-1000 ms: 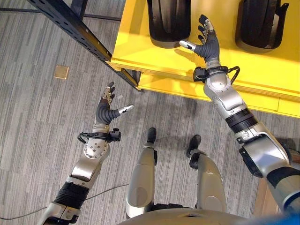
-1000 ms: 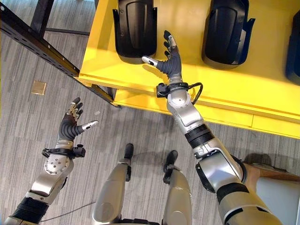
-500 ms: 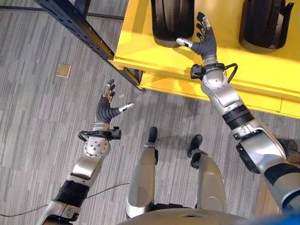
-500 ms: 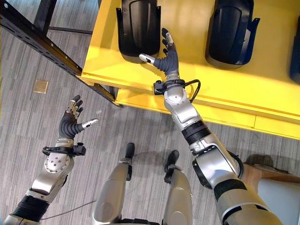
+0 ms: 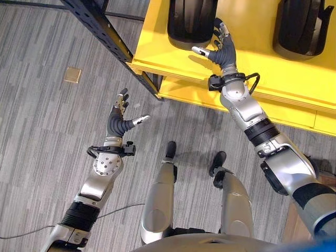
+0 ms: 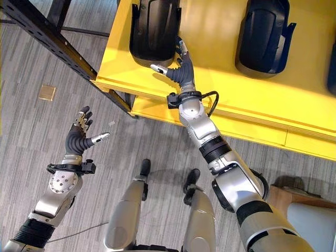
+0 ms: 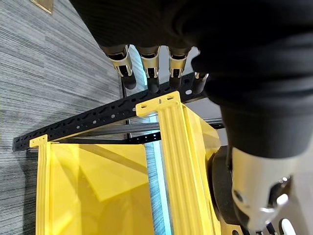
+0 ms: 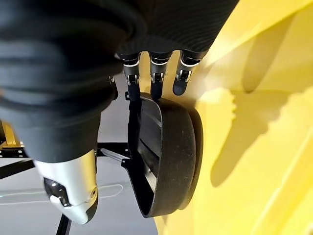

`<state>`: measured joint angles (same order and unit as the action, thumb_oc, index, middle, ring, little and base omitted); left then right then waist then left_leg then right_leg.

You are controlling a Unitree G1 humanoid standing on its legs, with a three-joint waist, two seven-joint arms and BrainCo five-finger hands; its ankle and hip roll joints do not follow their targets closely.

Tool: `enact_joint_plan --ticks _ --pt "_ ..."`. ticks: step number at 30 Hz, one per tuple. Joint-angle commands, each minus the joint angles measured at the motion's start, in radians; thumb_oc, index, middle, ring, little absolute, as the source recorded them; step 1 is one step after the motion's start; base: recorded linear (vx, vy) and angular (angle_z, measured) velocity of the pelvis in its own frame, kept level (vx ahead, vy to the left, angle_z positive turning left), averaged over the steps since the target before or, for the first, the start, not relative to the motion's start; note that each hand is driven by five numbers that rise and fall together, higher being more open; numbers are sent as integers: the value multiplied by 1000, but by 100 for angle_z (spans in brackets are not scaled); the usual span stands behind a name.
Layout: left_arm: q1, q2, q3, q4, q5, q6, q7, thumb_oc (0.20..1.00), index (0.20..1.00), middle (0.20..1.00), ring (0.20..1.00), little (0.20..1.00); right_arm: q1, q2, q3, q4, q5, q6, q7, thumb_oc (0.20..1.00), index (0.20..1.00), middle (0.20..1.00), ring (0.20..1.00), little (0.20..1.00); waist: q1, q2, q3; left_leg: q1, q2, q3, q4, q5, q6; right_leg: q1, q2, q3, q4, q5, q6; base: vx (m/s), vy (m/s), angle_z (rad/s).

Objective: Move parts from the plastic box to the shelf.

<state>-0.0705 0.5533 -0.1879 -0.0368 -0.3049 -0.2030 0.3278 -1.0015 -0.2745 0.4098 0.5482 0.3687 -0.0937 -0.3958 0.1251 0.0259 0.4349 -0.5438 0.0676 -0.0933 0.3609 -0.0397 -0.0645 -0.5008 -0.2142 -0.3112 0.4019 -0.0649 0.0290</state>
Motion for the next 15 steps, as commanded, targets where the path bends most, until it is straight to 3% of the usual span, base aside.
enact_joint_plan --ticks 1,15 --pt "40 61 22 -125 -8 -65 17 1000 1000 1000 1000 1000 -100 -2 4 10 -29 -39 3 1000 1000 1000 1000 1000 13 -18 -13 22 -7 38 57 -81 33 72 -36 81 -49 -5 91 0 0 0" --pt "33 63 21 -123 3 -61 28 1000 1000 1000 1000 1000 -108 10 3 8 -37 -43 -6 1000 1000 1000 1000 1000 7 -22 -15 26 -8 42 62 -85 34 73 -36 87 -42 -7 89 0 0 0"
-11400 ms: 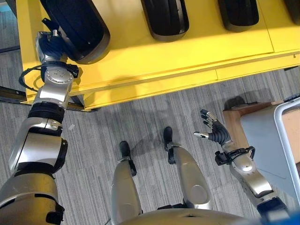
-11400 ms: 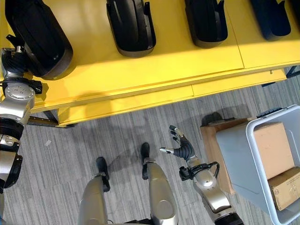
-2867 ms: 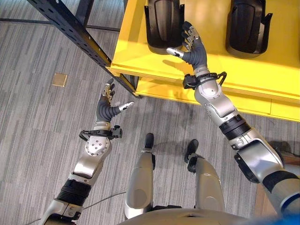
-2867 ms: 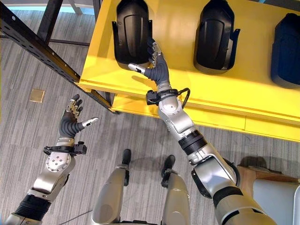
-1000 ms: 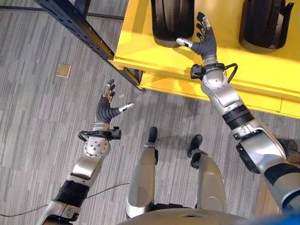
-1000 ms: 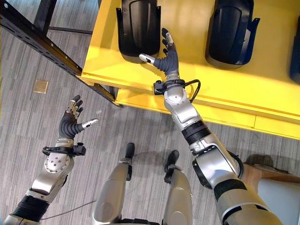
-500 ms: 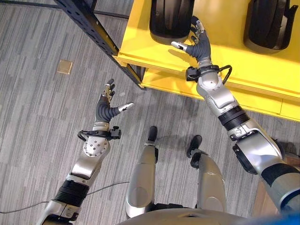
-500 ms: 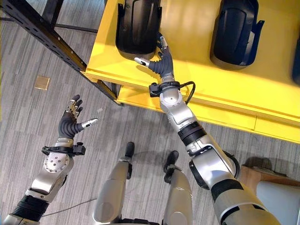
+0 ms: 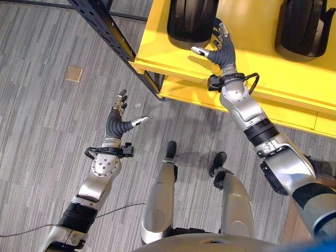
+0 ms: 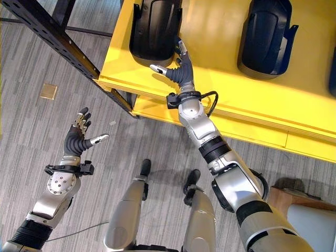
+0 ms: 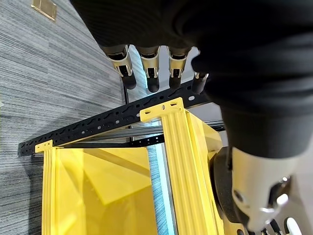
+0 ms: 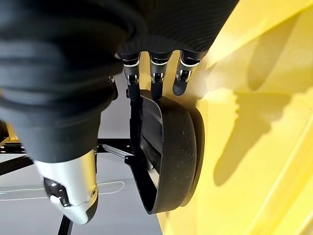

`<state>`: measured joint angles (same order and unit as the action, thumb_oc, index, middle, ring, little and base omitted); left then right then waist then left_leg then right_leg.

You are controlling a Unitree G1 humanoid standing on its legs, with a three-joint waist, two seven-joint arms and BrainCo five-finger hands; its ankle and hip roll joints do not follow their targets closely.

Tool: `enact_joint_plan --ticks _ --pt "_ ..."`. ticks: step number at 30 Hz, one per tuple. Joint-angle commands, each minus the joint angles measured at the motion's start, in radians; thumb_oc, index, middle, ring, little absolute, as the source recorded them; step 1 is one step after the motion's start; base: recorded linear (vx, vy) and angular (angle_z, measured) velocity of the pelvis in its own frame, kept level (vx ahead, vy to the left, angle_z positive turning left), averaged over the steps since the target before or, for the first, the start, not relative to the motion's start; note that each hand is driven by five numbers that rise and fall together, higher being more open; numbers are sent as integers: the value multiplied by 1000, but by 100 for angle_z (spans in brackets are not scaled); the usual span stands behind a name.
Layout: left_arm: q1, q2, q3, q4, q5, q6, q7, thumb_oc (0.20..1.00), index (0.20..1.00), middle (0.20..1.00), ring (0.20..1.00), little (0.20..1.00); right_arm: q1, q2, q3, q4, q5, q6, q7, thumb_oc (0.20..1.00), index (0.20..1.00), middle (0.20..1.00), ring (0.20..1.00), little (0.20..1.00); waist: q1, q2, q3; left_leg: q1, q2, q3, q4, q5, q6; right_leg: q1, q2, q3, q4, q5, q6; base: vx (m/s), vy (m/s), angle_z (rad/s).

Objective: Move parts from the plastic box to the shelf.

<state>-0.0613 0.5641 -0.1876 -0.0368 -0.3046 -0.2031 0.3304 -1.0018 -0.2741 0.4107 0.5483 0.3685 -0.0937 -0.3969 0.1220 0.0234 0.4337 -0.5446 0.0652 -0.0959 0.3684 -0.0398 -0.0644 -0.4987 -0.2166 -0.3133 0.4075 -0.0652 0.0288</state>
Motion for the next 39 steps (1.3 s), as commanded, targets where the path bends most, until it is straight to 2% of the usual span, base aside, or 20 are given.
enact_joint_plan --ticks 1,9,16,21,23,27,32,39 --pt "24 51 20 -123 3 -60 25 1000 1000 1000 1000 1000 -102 7 2 0 -38 -43 -5 1000 1000 1000 1000 1000 8 -20 -13 29 -5 46 54 -85 34 72 -33 90 -48 -7 90 0 0 0" --pt "33 33 35 -118 26 -45 22 1000 1000 1000 1000 1000 50 -68 -54 -217 -44 -65 2 1000 1000 1000 1000 1000 -19 -28 -26 56 9 60 52 -95 33 86 -26 101 -57 -7 93 1 0 -2" --pt "52 13 37 -112 47 -27 -3 1000 1000 1000 1000 1000 233 -81 -106 -372 -35 -89 40 1000 1000 1000 1000 1000 -49 -25 -52 108 20 73 44 -102 28 127 -21 110 -64 -15 93 10 -8 -15" --pt "83 -4 70 -114 132 -1 -9 1000 1000 1000 1000 1000 480 -83 -143 -536 18 -109 130 1000 1000 1000 1000 1000 -90 -27 -89 214 29 88 -20 -93 19 221 -11 111 -118 -11 100 74 -5 -6" --pt "121 -17 100 -124 191 5 -20 1000 1000 1000 1000 1000 630 -94 -188 -621 48 -117 195 1000 1000 1000 1000 1000 -117 -30 -118 268 35 99 -60 -84 17 272 -9 107 -167 -4 105 116 7 -9" --pt "156 -33 116 -129 200 7 -44 1000 1000 1000 1000 1000 752 -81 -227 -641 129 -117 251 1000 1000 1000 1000 1000 -132 -31 -148 313 32 110 -103 -71 15 311 -4 109 -214 9 108 53 7 -17" --pt "223 -36 178 -136 275 7 -70 1000 1000 1000 1000 1000 924 -108 -329 -681 155 -100 313 1000 1000 1000 1000 1000 -162 -30 -204 382 35 134 -162 -65 13 376 4 112 -293 26 115 72 9 -12" --pt "299 -48 226 -149 341 6 -82 1000 1000 1000 1000 1000 1044 -106 -379 -708 203 -84 370 1000 1000 1000 1000 1000 -183 -30 -259 451 38 166 -228 -56 13 425 12 122 -363 51 121 63 12 -16"
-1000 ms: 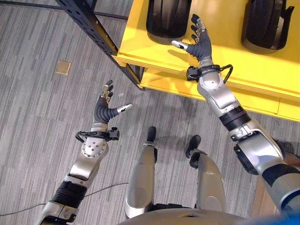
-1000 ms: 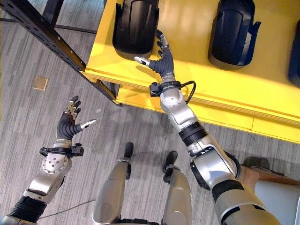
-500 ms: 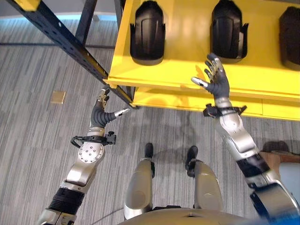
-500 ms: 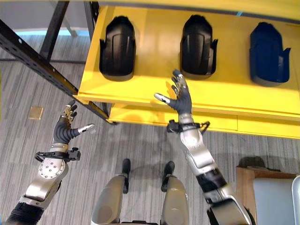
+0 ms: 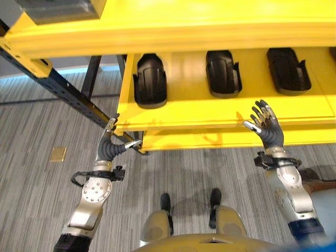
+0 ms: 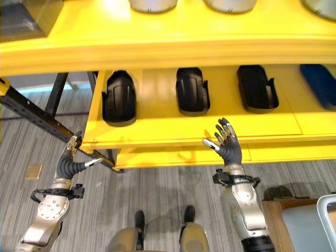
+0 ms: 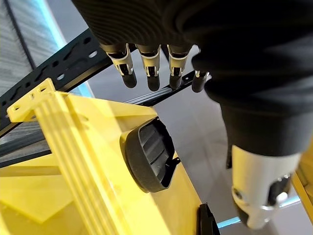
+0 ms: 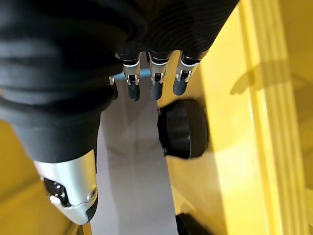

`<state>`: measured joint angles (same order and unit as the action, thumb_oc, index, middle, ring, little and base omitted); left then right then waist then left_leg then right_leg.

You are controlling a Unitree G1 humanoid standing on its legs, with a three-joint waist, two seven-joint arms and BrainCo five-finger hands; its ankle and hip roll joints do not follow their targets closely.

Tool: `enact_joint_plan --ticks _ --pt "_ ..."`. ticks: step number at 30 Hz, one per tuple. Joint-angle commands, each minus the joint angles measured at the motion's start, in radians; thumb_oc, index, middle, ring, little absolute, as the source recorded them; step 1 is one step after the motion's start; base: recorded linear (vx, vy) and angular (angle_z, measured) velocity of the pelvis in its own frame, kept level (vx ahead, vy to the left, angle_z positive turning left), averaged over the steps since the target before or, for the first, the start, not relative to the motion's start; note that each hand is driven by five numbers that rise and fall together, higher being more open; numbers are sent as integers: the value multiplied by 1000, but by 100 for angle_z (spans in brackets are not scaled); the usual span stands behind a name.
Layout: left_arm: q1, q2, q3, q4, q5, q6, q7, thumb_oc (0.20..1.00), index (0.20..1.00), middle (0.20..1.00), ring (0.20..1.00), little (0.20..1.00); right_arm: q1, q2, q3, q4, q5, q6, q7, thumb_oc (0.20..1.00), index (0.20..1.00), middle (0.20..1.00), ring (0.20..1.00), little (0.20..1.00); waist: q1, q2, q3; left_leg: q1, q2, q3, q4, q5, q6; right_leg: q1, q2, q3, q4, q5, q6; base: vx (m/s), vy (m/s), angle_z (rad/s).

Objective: Move parts from the plastic box to the shelf.

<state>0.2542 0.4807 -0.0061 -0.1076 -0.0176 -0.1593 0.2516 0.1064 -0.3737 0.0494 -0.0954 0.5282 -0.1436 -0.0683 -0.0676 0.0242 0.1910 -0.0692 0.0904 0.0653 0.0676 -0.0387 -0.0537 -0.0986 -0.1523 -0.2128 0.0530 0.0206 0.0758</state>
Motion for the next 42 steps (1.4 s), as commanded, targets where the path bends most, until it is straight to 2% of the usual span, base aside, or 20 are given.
enact_joint_plan --ticks 1,7,17,42 --pt "-7 30 47 -79 59 -38 -7 1000 1000 1000 1000 1000 -48 -4 -25 -66 49 -32 48 1000 1000 1000 1000 1000 3 -30 -24 -14 14 9 62 -56 2 32 -52 24 -17 -32 75 78 17 -20" --pt "3 25 45 -63 147 -25 -6 1000 1000 1000 1000 1000 21 3 -57 -76 85 -23 72 1000 1000 1000 1000 1000 -18 -32 -59 37 19 39 33 -61 3 61 -48 37 -44 -26 80 50 5 -10" --pt "-49 41 -1 26 291 -12 6 1000 1000 1000 1000 1000 85 6 -103 -84 83 -25 73 1000 1000 1000 1000 1000 -51 -30 -83 57 25 67 18 -62 -1 62 -45 59 -51 -28 84 21 -2 -10" --pt "-188 47 -117 197 426 19 4 1000 1000 1000 1000 1000 93 27 -111 -74 86 -36 59 1000 1000 1000 1000 1000 -82 -34 -65 17 31 74 47 -64 -5 16 -46 77 -27 -29 82 1 -2 -2"
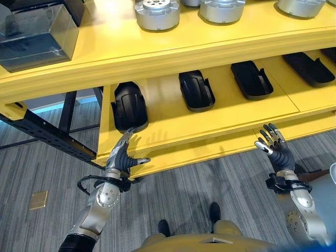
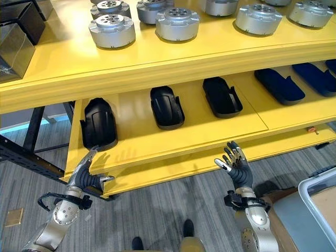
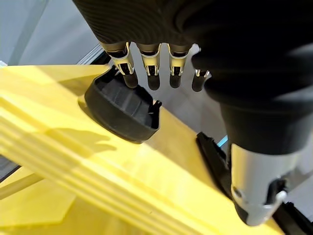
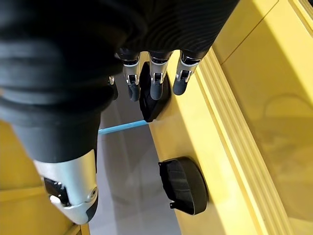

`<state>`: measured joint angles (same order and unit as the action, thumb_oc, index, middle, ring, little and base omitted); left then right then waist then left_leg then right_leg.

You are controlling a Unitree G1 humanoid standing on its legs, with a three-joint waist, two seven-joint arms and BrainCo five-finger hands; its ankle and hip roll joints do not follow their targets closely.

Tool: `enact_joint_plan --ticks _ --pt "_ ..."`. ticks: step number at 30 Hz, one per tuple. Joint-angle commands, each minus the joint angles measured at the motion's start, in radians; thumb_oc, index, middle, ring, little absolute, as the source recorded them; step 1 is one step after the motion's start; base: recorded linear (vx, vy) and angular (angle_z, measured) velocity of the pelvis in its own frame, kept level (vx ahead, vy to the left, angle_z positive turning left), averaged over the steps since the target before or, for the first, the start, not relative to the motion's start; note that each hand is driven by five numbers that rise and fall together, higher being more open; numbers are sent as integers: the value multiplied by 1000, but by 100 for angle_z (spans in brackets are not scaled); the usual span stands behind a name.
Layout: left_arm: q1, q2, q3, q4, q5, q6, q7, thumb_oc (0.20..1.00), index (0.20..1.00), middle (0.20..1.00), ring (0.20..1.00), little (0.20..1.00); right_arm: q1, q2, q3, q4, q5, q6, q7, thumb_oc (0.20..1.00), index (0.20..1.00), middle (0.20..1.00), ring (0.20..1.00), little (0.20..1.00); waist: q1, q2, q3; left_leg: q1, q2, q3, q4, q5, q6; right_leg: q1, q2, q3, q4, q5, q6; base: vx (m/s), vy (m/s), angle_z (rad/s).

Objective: Move parts from the plastic box to the shelf.

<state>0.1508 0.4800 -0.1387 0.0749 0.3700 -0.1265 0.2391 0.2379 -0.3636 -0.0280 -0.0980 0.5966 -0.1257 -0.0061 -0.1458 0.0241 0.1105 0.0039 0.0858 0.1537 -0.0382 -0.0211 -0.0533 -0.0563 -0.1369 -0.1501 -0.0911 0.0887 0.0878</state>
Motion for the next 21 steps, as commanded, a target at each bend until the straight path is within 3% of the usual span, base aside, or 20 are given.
enact_joint_plan --ticks 1,21 --pt "-86 47 14 16 38 -14 17 1000 1000 1000 1000 1000 -39 17 -34 -71 17 -54 -4 1000 1000 1000 1000 1000 -3 -33 15 -57 36 -15 154 -81 -6 -27 -62 14 118 -97 70 0 0 0" --pt "-220 46 -16 170 89 33 66 1000 1000 1000 1000 1000 -59 18 -19 -73 25 -67 -14 1000 1000 1000 1000 1000 -20 -41 86 -167 31 -16 234 -91 -7 -128 -72 41 171 -94 62 -22 5 -1"
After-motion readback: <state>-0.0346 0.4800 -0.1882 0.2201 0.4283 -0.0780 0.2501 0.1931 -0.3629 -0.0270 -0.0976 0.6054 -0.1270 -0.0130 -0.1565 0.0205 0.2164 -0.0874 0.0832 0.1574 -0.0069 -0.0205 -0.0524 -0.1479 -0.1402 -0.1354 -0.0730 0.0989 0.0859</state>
